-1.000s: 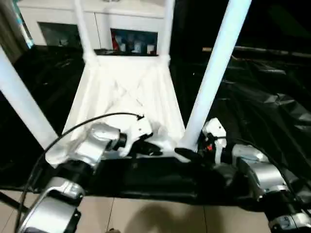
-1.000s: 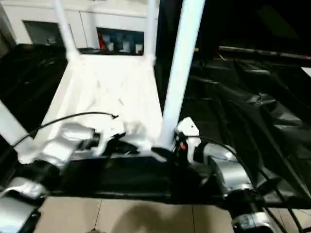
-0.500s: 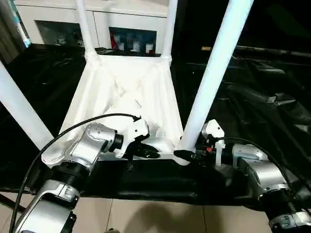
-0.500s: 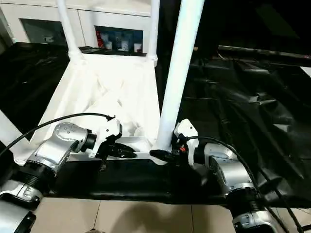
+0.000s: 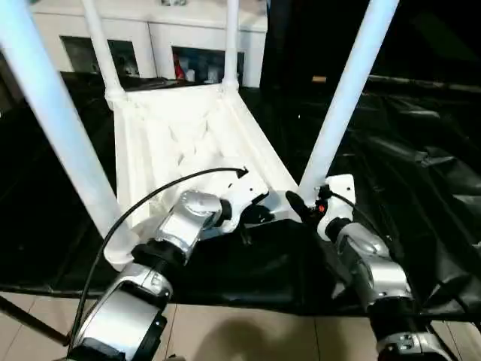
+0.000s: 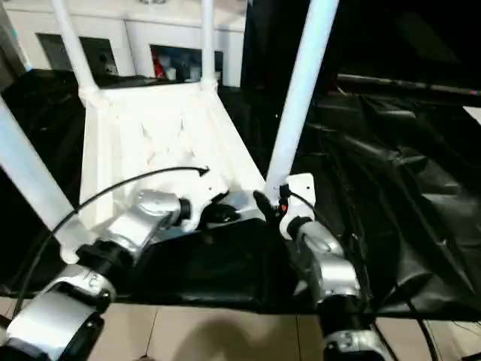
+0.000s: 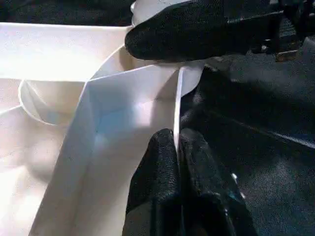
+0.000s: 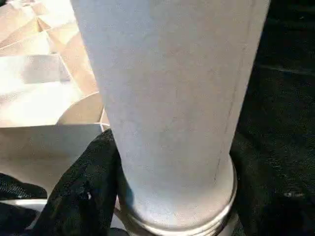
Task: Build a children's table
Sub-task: Rotate leg to tighten
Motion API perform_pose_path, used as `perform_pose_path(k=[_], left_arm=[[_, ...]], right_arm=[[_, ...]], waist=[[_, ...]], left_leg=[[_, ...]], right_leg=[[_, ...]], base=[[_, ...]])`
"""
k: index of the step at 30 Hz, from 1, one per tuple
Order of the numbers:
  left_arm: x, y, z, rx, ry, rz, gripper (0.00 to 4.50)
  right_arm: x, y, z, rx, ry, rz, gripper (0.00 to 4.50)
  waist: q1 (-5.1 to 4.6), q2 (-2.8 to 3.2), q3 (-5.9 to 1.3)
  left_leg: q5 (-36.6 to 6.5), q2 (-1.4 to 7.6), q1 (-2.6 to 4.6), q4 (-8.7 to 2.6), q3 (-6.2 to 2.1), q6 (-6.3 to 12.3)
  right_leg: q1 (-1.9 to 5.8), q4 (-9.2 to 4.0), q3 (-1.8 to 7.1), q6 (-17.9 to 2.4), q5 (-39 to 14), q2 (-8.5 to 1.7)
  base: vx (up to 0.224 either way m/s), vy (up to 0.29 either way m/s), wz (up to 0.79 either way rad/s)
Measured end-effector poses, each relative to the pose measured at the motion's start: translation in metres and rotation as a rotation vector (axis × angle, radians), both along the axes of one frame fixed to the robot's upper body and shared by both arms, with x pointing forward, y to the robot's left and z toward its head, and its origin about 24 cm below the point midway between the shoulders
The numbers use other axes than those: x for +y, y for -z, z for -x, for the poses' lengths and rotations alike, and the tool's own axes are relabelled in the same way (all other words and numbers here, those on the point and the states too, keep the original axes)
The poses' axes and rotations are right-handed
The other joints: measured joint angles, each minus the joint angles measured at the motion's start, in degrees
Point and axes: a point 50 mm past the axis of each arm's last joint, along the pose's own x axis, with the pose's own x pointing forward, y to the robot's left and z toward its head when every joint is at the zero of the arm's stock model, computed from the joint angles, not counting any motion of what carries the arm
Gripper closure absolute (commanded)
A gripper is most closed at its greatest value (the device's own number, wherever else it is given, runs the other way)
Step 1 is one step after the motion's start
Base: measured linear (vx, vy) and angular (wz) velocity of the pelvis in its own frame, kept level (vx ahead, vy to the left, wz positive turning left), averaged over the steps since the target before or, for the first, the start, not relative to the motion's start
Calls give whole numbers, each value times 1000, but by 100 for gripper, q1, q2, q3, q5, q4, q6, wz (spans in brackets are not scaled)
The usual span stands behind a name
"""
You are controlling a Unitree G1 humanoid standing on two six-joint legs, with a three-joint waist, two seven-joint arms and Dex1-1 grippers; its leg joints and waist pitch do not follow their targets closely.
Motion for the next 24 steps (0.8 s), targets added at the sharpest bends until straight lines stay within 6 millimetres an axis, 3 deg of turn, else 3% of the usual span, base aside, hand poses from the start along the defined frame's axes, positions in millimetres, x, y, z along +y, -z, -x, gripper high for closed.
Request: perform_pose_path(k=[1,5,7,12,16,21,24], left_arm=[[0,0,0,-1,1,0,450],[1,-1,-1,-7,6,-2,450],[5,-1,-1,-8,19,-3,450],[24,-3,5,10,106,5,450],[46,-5,17,71,226,19,450],[57,-7,26,115,299,15,450],[59,-8,27,127,304,16,450]], right_arm=[[0,0,0,-3,2,0,123],[-1,-1,1,-6,-33,1,107],[-5,-2,1,-3,-97,17,74],[-17,-9,9,21,-359,40,74],[-15,-14,20,33,-568,18,74],[-18,-17,25,57,-703,31,74],[-17,-18,26,62,-742,32,100]], waist=[[1,0,0],[-11,-4,4],[-18,-8,6],[-37,-9,8],[-13,-3,7],[-2,-25,22],[-9,-32,26]], left_leg=[[0,0,-2,-1,0,0],[0,0,-6,-3,-1,0],[0,0,-8,-4,-2,0],[0,5,-7,-24,-7,0],[1,7,-9,-34,-5,2],[-2,3,-23,-2,6,7],[-2,4,-22,-3,6,7]], right_leg=[[-1,-1,0,0,0,0],[-4,-2,-1,0,0,0],[-5,-4,-2,1,0,0],[-14,-4,-6,7,-5,10],[-26,-2,-7,5,-15,12],[-22,-8,0,4,-17,0],[-25,-6,-1,4,-17,1]], base=[[0,0,0],[0,0,0],[0,0,0],[0,0,0],[0,0,0],[0,0,0],[0,0,0]])
